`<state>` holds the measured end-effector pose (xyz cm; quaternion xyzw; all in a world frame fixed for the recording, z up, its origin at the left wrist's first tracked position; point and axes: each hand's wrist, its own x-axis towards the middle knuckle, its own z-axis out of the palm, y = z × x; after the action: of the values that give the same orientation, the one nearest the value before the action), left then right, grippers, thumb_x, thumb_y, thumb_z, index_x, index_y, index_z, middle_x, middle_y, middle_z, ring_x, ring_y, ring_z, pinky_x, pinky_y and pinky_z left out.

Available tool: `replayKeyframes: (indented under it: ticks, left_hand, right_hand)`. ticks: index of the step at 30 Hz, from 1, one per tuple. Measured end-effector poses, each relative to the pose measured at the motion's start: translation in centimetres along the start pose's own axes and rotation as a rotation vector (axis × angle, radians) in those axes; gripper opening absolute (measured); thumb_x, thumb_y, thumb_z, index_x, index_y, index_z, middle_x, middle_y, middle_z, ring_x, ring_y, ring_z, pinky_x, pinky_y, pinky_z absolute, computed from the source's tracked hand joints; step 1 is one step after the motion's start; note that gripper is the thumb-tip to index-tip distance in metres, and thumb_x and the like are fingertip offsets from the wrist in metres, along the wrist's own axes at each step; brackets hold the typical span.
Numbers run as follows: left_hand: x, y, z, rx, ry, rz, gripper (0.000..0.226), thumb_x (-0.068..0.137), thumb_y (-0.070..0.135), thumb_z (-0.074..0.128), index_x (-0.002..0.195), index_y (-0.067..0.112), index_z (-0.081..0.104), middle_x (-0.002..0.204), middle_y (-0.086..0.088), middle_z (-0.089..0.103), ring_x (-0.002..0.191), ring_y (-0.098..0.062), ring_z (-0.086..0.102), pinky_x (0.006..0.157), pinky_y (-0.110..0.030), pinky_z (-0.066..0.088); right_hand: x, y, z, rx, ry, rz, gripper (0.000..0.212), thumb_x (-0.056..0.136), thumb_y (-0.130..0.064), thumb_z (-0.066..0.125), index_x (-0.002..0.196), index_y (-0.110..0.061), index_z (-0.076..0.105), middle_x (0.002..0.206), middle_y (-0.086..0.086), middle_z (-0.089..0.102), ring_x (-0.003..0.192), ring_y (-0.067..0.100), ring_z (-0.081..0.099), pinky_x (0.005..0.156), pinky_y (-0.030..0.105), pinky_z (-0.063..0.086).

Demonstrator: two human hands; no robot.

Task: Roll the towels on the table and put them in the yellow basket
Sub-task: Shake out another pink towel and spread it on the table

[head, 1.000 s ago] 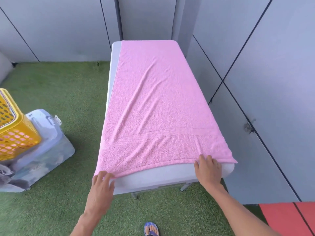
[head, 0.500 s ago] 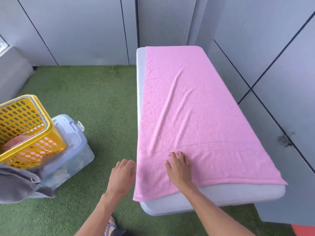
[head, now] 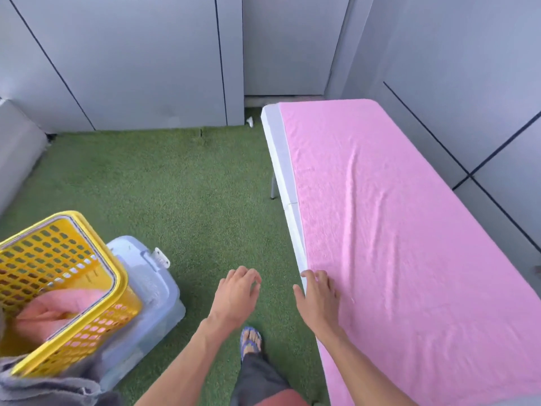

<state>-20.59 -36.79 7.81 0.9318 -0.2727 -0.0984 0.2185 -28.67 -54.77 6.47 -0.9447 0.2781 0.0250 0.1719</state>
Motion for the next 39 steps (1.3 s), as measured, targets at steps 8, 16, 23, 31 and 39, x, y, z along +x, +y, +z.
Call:
replayKeyframes:
  ticks: [8,16,23,31,39]
  left_hand:
    - [20.1,-3.4,-3.3,0.014,-0.077,0.138,0.02,0.099,0.031,0.044,0.114,0.024,0.056,0.113,0.006,0.056,0.107,-0.016,0.051,0.089,-0.032,0.041]
    - [41.0,-5.1,-7.5,0.061,-0.141,0.228,0.024,0.1,0.028,0.043,0.12,0.022,0.055,0.121,0.006,0.054,0.114,-0.014,0.048,0.101,-0.035,0.039]
    - [58.4,-8.1,-7.7,0.144,-0.227,0.38,0.023,0.098,0.022,0.048,0.12,0.023,0.056,0.121,0.005,0.055,0.115,-0.018,0.049,0.098,-0.035,0.04]
    - [77.2,-10.4,-8.9,0.239,-0.35,0.681,0.029,0.1,0.017,0.044,0.127,0.019,0.053,0.127,0.002,0.05,0.119,-0.019,0.044,0.1,-0.036,0.038]
    - [87.6,-11.9,-8.6,0.313,-0.453,0.909,0.046,0.084,0.0,0.065,0.125,0.021,0.056,0.124,0.001,0.051,0.115,-0.021,0.05,0.097,-0.037,0.046]
  right_hand:
    - [17.6,-4.3,-0.8,-0.011,0.052,0.125,0.03,0.095,-0.038,0.051,0.122,-0.026,0.052,0.119,0.0,0.052,0.113,0.025,0.046,0.088,0.041,0.043]
    - [35.2,-8.3,-3.9,0.014,0.016,0.187,0.025,0.099,-0.032,0.045,0.12,-0.02,0.052,0.116,0.001,0.055,0.11,0.024,0.048,0.084,0.036,0.041]
    - [48.1,-11.5,-3.1,0.06,0.061,0.282,0.017,0.098,-0.025,0.048,0.108,-0.019,0.06,0.107,0.001,0.058,0.101,0.022,0.049,0.078,0.032,0.043]
    - [62.3,-17.4,-3.1,0.123,0.16,0.484,0.009,0.093,-0.016,0.054,0.094,-0.016,0.063,0.101,0.001,0.058,0.098,0.022,0.049,0.083,0.034,0.047]
    - [68.5,-20.4,-2.8,0.09,0.192,0.576,0.016,0.096,-0.016,0.05,0.084,-0.01,0.06,0.095,0.002,0.059,0.091,0.021,0.048,0.071,0.032,0.044]
